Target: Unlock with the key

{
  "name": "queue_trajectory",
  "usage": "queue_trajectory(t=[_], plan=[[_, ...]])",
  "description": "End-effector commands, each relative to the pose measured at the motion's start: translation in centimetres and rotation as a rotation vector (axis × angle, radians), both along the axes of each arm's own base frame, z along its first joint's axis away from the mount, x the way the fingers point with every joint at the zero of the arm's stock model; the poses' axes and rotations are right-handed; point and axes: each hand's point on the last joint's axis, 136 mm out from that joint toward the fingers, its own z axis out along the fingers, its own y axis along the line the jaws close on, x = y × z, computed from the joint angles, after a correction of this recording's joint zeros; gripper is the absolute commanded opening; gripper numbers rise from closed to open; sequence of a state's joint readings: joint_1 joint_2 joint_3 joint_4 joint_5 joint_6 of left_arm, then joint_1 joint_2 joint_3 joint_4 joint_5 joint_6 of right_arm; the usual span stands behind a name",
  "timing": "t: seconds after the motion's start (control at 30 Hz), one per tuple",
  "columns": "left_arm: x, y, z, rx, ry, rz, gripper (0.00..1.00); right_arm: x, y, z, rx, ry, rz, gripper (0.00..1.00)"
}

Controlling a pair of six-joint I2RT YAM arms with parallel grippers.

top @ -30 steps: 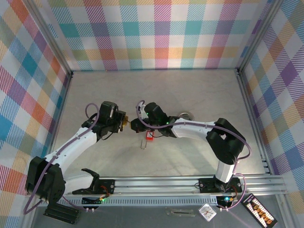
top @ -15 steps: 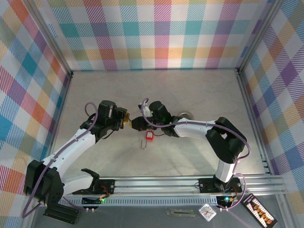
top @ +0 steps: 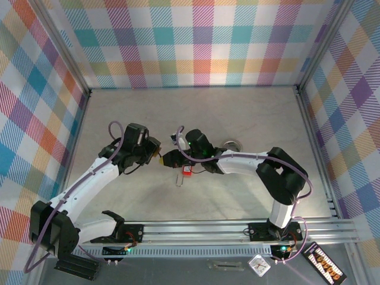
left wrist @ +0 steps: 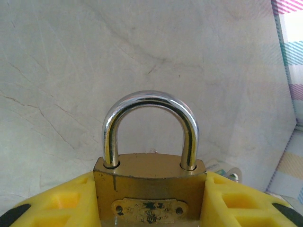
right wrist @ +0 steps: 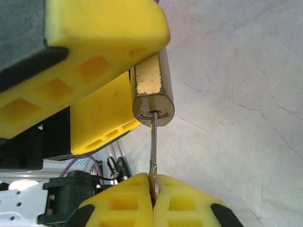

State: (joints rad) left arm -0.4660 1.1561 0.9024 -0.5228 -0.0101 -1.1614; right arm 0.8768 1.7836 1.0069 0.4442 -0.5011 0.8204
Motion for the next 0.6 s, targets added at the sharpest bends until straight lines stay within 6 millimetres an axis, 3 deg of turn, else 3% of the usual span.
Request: queue_trajectory(t=[0.0, 0.23, 0.57], plan=[[-2.2, -1.3, 0.8, 0.025, 0.016, -0.135, 0.0, 2.8, 0.2, 3.7, 0.156, -0.047, -0.068, 0.0], [-2.5, -0.3, 1.0, 0.084, -0.018, -0.134, 0.0, 3.2, -0.3, 4.2, 0.2, -0.006, -0.072, 0.0], [-1.8, -1.6, 3.7, -0.075, -0.156, -0.098, 0.0, 3.8, -0.5, 4.2, 0.232, 0.026, -0.095, 0.0]])
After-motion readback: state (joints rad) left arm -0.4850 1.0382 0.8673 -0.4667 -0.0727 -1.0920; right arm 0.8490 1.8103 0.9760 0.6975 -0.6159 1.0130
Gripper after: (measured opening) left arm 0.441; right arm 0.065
